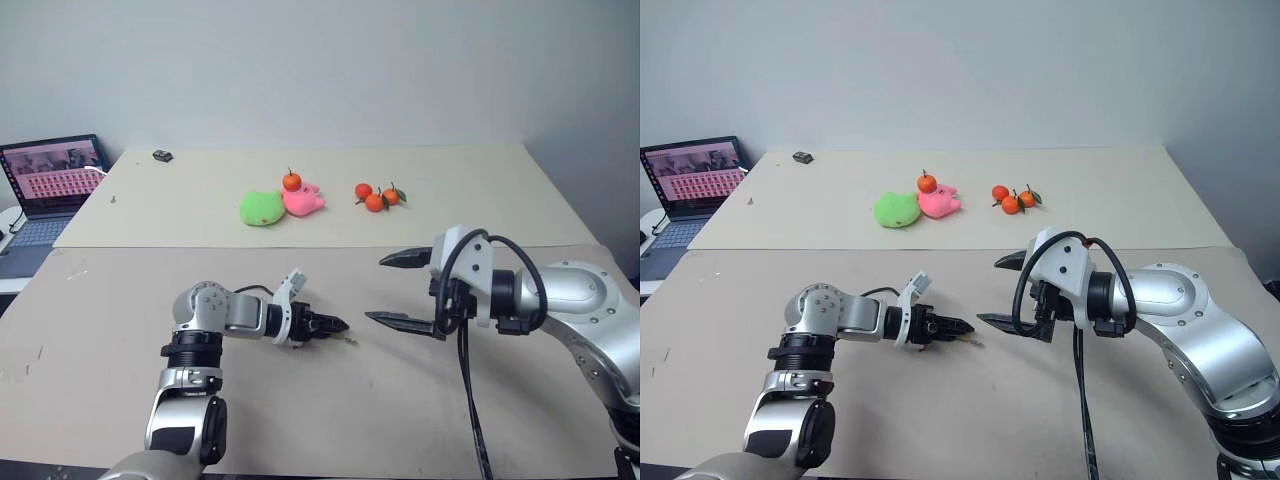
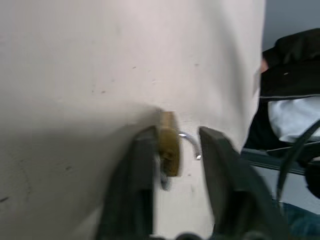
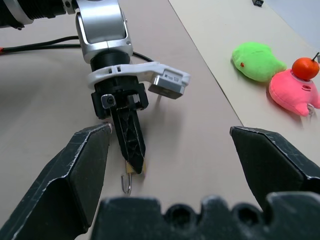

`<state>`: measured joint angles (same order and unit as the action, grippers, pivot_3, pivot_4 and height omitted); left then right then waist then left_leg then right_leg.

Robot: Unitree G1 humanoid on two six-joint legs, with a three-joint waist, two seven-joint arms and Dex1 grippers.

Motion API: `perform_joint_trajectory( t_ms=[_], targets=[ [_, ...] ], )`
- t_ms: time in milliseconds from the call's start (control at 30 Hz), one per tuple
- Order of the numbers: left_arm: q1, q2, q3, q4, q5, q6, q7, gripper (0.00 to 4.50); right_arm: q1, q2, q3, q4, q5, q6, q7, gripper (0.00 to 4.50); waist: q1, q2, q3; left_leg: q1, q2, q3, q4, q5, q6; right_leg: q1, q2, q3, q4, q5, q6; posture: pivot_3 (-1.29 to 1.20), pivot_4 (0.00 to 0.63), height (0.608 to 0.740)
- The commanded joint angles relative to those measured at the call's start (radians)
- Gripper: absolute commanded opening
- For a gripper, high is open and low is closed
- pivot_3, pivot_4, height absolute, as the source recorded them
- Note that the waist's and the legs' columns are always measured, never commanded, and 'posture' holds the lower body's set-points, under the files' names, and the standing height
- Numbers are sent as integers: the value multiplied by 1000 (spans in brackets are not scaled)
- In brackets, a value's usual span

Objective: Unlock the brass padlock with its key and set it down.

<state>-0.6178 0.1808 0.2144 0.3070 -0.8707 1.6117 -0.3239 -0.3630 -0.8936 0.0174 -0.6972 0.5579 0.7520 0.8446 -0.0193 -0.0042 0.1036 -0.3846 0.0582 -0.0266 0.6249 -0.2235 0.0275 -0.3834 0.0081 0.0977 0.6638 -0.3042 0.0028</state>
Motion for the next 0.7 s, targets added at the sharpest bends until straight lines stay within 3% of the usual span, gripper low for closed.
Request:
perform_joint_trajectory(
  t_ms=[33,167,267,367,533,700],
  targets=[
    [-9,77,48,49,7,3,52,3234,-6,1,-4,-7,-15,-31,0,4500,-2,0,0,1,0,0,0,0,0,0,0,0,0,0,0,0,150,660],
    [-34,169,78,91,29,-3,39,4482,-14,10,15,9,-28,-46,6,4500,-9,0,0,3,0,0,-1,1,-1,1,0,0,0,1,1,0,150,660],
    [-56,282,65,129,82,-64,-10,4482,-24,20,32,23,-38,-60,14,4500,-28,-1,0,5,1,0,-3,2,-4,2,1,0,0,1,2,0,150,660],
    [-36,380,-72,95,160,-258,-147,4482,-31,29,43,36,-41,-67,19,4500,-34,-2,0,11,0,0,-9,4,-7,3,1,1,0,1,2,0,150,660],
    [14,462,-217,12,281,-597,-402,4482,-32,45,42,59,-37,-63,22,4500,-20,1,-1,15,0,0,-15,9,-15,0,1,1,0,1,1,0,150,660],
    [224,566,-208,-275,322,-951,-676,4482,42,52,-28,83,14,-27,17,4500,-16,-3,1,5,1,0,-15,9,-15,-4,0,2,-2,1,1,0,150,660]
  ],
)
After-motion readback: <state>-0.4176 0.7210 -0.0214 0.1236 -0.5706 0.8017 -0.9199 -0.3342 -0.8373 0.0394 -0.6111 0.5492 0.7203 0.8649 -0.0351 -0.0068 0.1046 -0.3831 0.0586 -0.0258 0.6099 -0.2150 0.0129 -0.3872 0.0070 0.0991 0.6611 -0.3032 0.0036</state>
